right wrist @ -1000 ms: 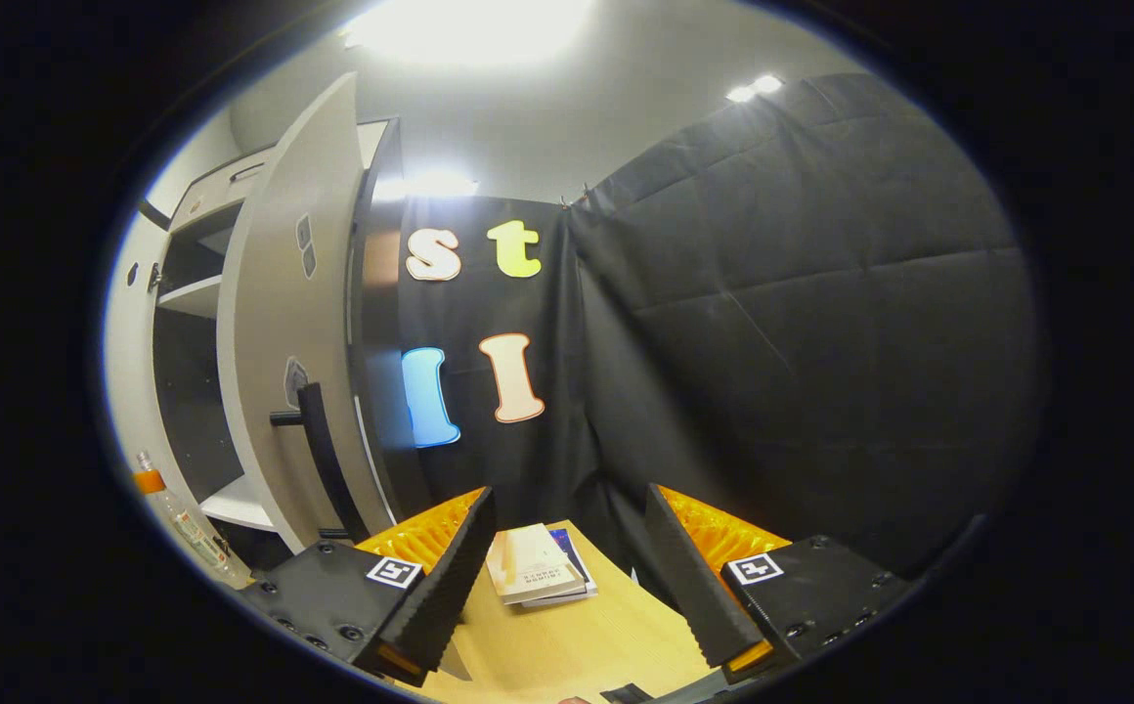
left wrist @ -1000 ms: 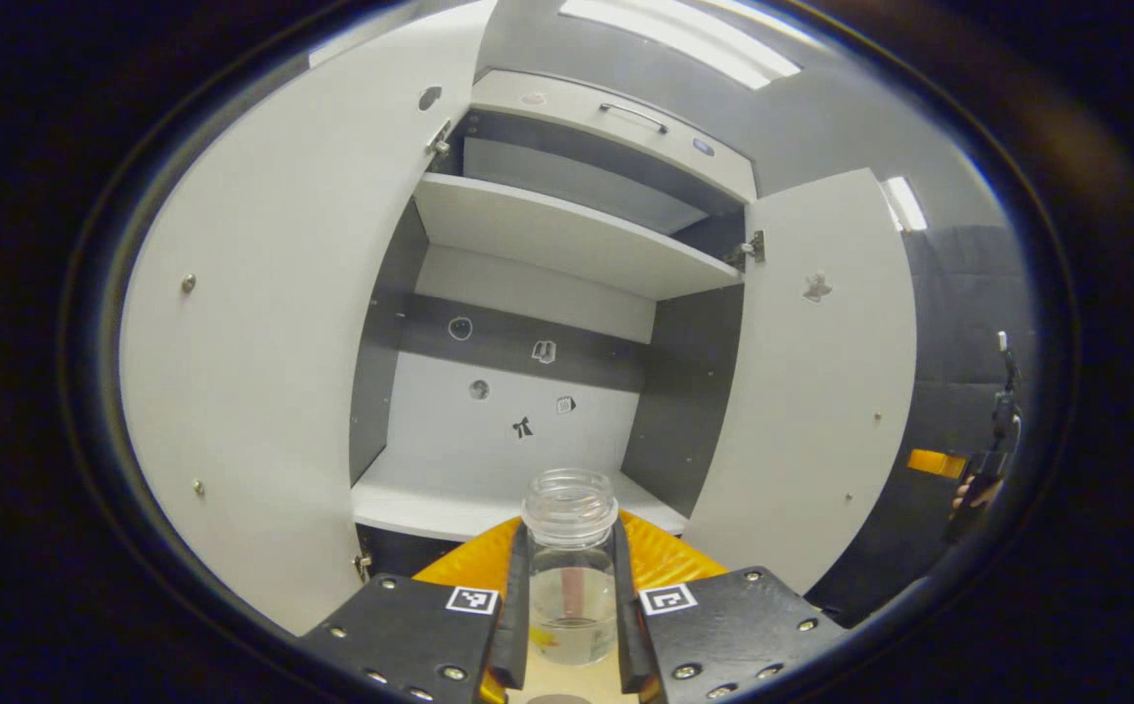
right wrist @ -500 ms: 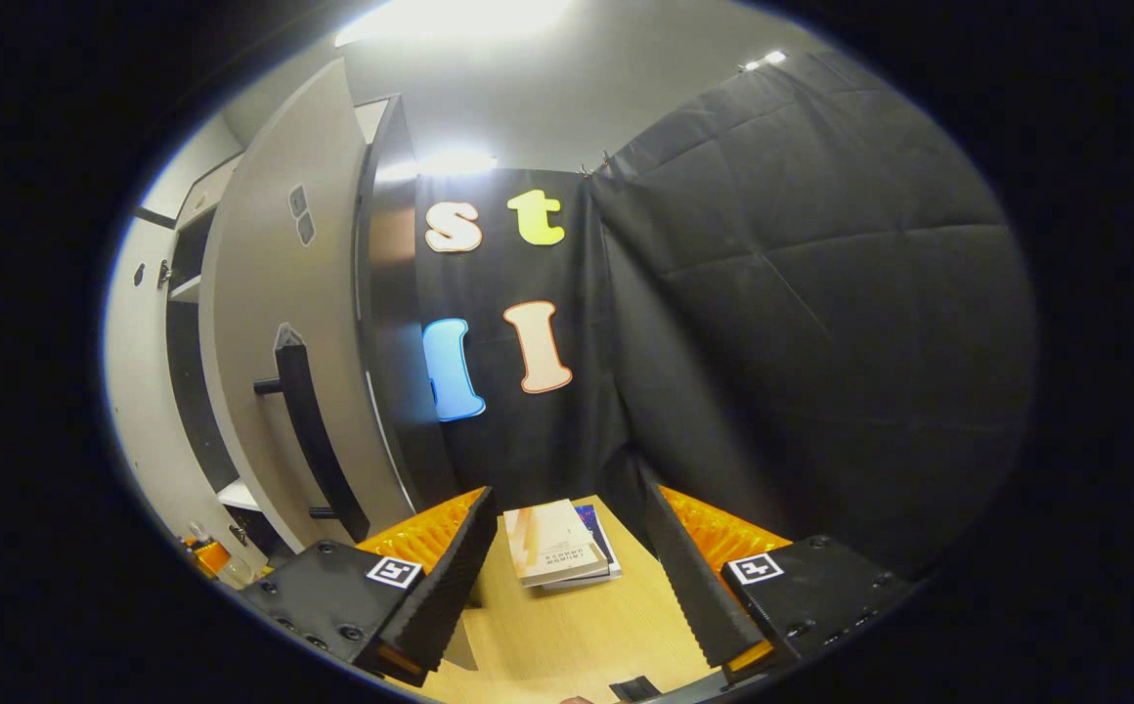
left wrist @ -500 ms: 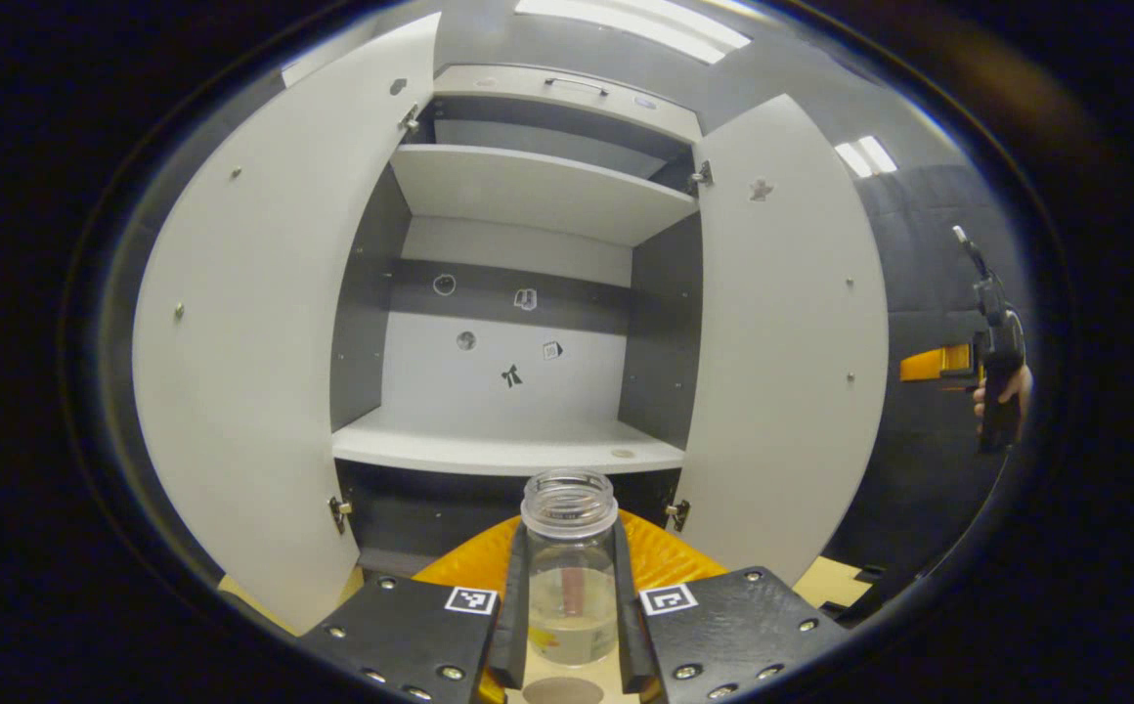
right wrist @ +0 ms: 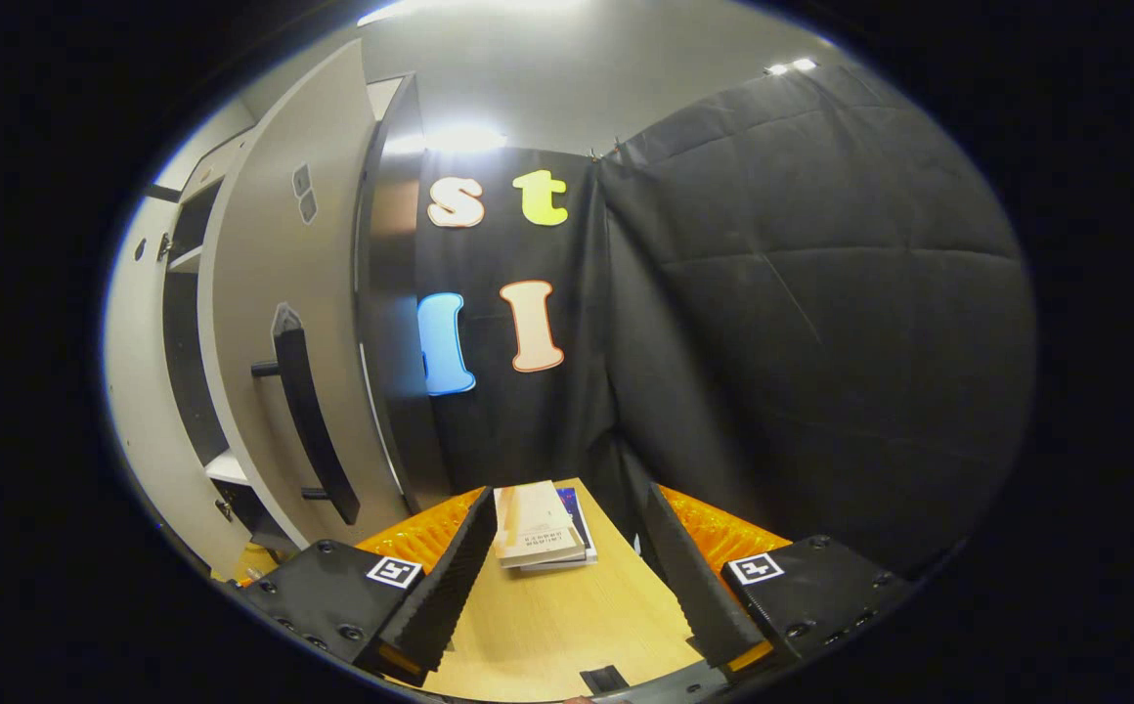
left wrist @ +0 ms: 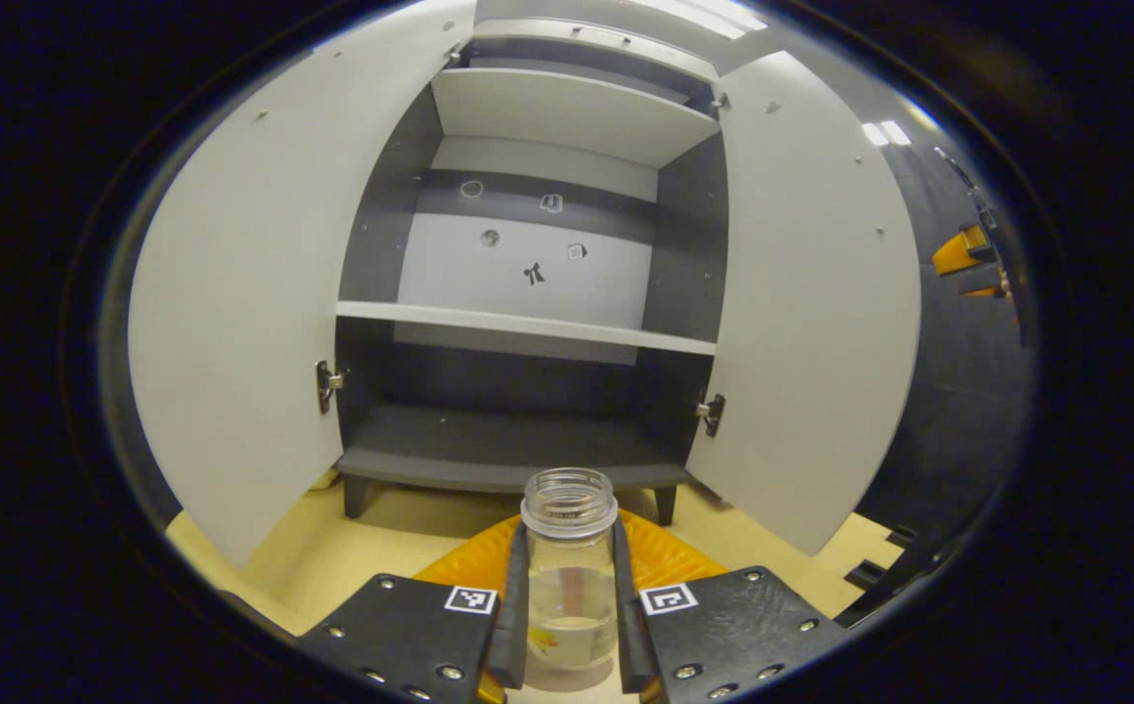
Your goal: Grasp the bottle in the cabinet with the left hand and place it on the coaster, then close the right door with the right hand and the left door with the left hand.
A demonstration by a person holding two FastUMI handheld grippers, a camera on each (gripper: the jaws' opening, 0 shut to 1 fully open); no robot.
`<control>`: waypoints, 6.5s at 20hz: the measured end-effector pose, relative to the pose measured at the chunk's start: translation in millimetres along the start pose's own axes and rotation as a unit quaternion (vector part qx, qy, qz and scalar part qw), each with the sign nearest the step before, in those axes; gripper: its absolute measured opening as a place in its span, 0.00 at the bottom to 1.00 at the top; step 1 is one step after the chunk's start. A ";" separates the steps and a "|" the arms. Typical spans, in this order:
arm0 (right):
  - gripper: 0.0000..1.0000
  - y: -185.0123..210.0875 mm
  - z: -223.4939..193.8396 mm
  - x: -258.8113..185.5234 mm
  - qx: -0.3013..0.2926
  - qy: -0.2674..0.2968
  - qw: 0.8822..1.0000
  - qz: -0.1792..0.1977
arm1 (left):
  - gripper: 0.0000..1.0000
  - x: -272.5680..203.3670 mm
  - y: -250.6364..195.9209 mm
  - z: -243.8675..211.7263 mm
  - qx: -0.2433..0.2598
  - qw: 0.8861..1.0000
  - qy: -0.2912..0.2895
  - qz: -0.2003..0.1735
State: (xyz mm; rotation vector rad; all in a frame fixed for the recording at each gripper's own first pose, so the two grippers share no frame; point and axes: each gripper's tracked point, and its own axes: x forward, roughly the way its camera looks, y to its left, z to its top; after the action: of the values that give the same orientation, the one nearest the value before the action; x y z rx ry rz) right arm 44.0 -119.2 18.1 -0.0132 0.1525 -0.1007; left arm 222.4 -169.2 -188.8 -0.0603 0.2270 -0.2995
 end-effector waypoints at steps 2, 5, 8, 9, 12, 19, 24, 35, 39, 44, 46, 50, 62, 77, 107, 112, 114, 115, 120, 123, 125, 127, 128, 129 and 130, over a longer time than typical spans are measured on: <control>0.98 -0.9 -13.6 -1.3 -0.003 0.019 1.000 -0.002 | 0.39 4.9 0.0 6.8 -0.009 1.000 0.010 0.007; 0.98 1.4 -24.7 -3.0 -0.008 0.035 0.999 -0.003 | 0.38 7.7 7.6 6.8 -0.012 1.000 0.010 0.010; 0.98 5.8 -33.2 -3.0 -0.006 0.045 0.999 0.003 | 0.39 5.0 -8.1 4.0 0.006 1.000 0.013 0.005; 0.98 6.6 -35.1 -1.6 -0.006 0.047 0.999 0.004 | 0.39 5.4 -10.8 3.6 0.016 1.000 0.018 0.001; 0.98 7.1 -35.7 0.2 -0.004 0.046 0.999 0.005 | 0.41 11.0 -25.7 -0.8 0.049 0.999 0.020 -0.007; 0.98 11.6 -44.6 10.8 0.008 0.050 0.999 0.019 | 0.59 9.6 -33.1 -15.3 0.058 0.996 0.065 0.010; 0.98 11.2 -38.9 19.6 0.005 0.030 0.999 0.027 | 0.96 -18.5 -43.2 4.4 0.070 0.995 0.077 0.009; 0.98 -0.4 -4.8 47.5 0.011 -0.023 0.998 0.055 | 0.97 -115.4 -35.2 132.4 0.055 0.991 0.029 0.121; 0.98 16.0 11.1 54.8 -0.010 -0.044 0.994 0.099 | 0.96 -146.5 -25.3 208.3 0.031 0.982 -0.026 0.185; 0.98 40.8 27.7 56.3 -0.021 -0.065 0.984 0.164 | 0.97 -173.1 -9.4 294.9 0.035 0.964 -0.095 0.245; 0.98 47.4 34.2 55.3 -0.017 -0.066 0.981 0.181 | 0.96 -179.4 1.0 316.0 0.021 0.957 -0.108 0.269; 0.98 53.8 46.0 52.3 -0.021 -0.071 0.979 0.191 | 0.96 -186.7 20.0 336.4 -0.015 0.955 -0.113 0.274; 0.98 99.1 51.4 48.1 0.008 -0.059 0.978 0.198 | 0.98 -163.6 61.8 356.6 0.003 0.976 -0.107 0.189; 0.97 161.1 46.4 15.8 -0.025 -0.070 0.983 0.167 | 0.96 -163.5 108.7 329.6 -0.036 0.985 -0.098 0.136; 0.97 283.7 37.1 -2.7 0.013 -0.100 0.979 0.175 | 0.96 -244.6 279.3 329.6 -0.013 0.966 -0.137 0.217; 0.97 275.1 27.3 -4.2 0.016 -0.090 0.984 0.150 | 0.98 -230.3 312.5 338.5 0.023 0.969 -0.126 0.210; 0.97 270.1 24.0 -5.4 0.020 -0.086 0.986 0.140 | 0.97 -222.8 324.1 346.6 0.026 0.970 -0.127 0.207; 0.97 267.7 23.3 -6.0 0.022 -0.085 0.987 0.135 | 0.98 -219.3 329.0 351.0 0.022 0.970 -0.129 0.204; 0.97 253.4 17.4 -8.3 0.023 -0.086 0.990 0.107 | 0.98 -197.3 349.8 370.5 -0.005 0.976 -0.142 0.163; 0.97 246.0 12.6 -11.6 0.028 -0.083 0.992 0.093 | 0.95 -184.8 356.0 386.6 -0.001 0.979 -0.148 0.142; 0.97 241.1 9.7 -13.1 0.029 -0.080 0.993 0.086 | 0.98 -174.2 356.8 399.2 0.009 0.980 -0.148 0.130; 0.97 237.0 6.8 -14.3 0.029 -0.077 0.994 0.079 | 0.98 -160.2 353.4 409.4 0.016 0.983 -0.147 0.113; 0.97 234.3 6.2 -15.4 0.029 -0.076 0.994 0.075 | 0.98 -153.8 349.7 414.1 0.014 0.984 -0.148 0.101; 0.96 231.7 5.6 -16.9 0.029 -0.076 0.994 0.071 | 0.96 -147.6 345.5 416.3 0.013 0.984 -0.149 0.091; 0.97 229.4 5.7 -18.6 0.028 -0.077 0.994 0.067 | 0.96 -141.9 342.4 418.2 0.016 0.985 -0.149 0.084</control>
State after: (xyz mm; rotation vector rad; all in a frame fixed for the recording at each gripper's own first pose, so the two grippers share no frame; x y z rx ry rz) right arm 49.3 110.9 21.8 0.0457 -0.0030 0.0309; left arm 284.5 210.5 216.6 -0.0534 -0.0695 -0.1225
